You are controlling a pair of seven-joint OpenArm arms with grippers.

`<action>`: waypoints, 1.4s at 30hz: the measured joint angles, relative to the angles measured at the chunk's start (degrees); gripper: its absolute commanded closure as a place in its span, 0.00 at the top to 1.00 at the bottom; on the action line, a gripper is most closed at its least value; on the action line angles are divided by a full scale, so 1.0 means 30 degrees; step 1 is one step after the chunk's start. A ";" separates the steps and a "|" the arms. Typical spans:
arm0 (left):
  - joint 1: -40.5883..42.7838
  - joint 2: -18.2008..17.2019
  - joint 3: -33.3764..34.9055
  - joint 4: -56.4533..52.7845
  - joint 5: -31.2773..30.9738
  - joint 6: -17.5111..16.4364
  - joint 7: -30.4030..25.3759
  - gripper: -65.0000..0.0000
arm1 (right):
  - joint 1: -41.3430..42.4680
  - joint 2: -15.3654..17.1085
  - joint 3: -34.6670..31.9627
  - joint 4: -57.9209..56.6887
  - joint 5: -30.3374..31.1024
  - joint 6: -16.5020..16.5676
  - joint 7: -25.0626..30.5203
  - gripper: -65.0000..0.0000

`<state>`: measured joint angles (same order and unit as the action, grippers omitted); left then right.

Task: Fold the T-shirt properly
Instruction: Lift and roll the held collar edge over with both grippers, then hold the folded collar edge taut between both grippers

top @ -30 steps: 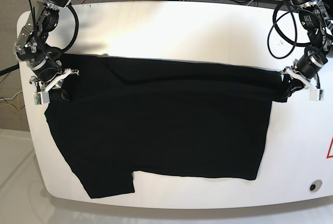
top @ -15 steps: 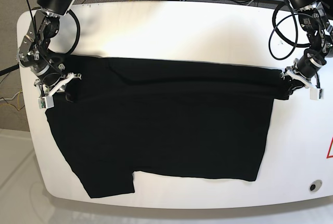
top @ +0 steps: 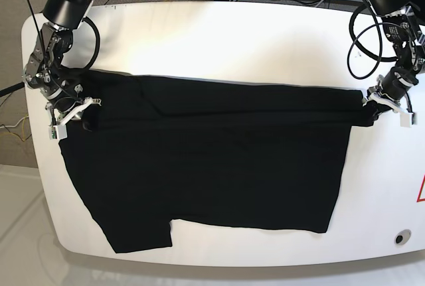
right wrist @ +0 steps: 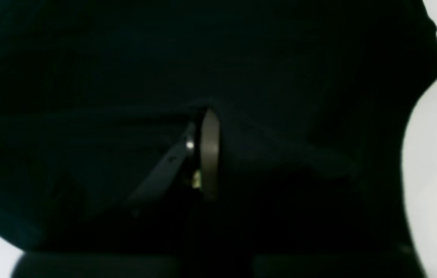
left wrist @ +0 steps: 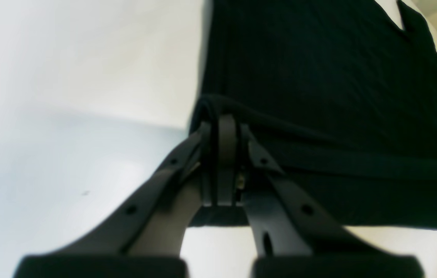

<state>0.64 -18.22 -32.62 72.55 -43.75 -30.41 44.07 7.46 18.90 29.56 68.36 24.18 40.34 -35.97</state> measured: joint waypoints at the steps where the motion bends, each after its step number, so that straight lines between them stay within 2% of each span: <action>1: -0.0015 -0.0036 0.0000 0.0000 0.0007 -0.0007 0.0000 0.08 | 0.0044 0.0036 0.0000 -0.0095 -0.0015 -0.0007 0.0095 0.00; 6: -0.0131 -0.0189 0.0022 0.0022 0.0022 -0.0109 0.0015 0.17 | 0.0321 0.0226 0.0000 -0.0634 -0.0291 -0.0087 0.0342 0.00; 9: -0.0109 -0.0182 0.0058 0.0182 0.0073 -0.0678 0.0248 0.18 | 0.0590 0.0386 -0.0015 -0.1020 -0.0517 -0.0153 0.0495 0.00; 12: -0.0109 -0.0138 0.0168 0.0219 0.0109 -0.0743 0.0568 0.18 | 0.0743 0.0510 -0.0066 -0.1107 -0.0568 -0.0160 0.0510 0.00; 16: -0.0117 -0.0087 0.0153 0.0219 0.0160 -0.0874 0.0729 0.25 | 0.0831 0.0576 -0.0270 -0.1086 -0.0568 -0.0160 0.0561 0.00; 18: -0.0168 -0.0087 0.0117 0.0219 0.0262 -0.0874 0.0889 0.37 | 0.0831 0.0546 -0.0386 -0.1049 -0.0568 -0.0160 0.0408 0.29; 20: -0.0175 -0.0073 0.0124 0.0175 0.0481 -0.0772 0.0860 0.42 | 0.0823 0.0539 -0.0685 -0.0954 -0.0495 -0.0175 0.0131 0.42; 22: -0.0182 -0.0058 0.0138 0.0095 0.0612 -0.0714 0.0692 0.45 | 0.0823 0.0532 -0.0845 -0.0911 -0.0583 -0.0124 -0.0182 0.51; 24: -0.0153 0.0000 0.0146 0.0080 0.0699 -0.0721 0.0437 0.47 | 0.0838 0.0474 -0.0860 -0.0911 -0.0568 -0.0131 -0.0160 0.54; 37: -0.0044 0.0124 0.0146 0.0641 0.0568 -0.0925 0.0168 0.47 | 0.0780 0.0641 0.0153 -0.0729 -0.0131 -0.0240 -0.1311 0.51; 42: -0.0066 0.0007 0.0189 0.0663 0.0080 -0.1042 0.0780 0.47 | 0.0117 0.0459 0.0510 0.0459 0.0262 -0.0233 -0.1741 0.52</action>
<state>0.45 -18.20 -32.05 74.54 -43.51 -33.54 46.41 7.81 20.27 31.09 69.73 24.97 39.64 -41.19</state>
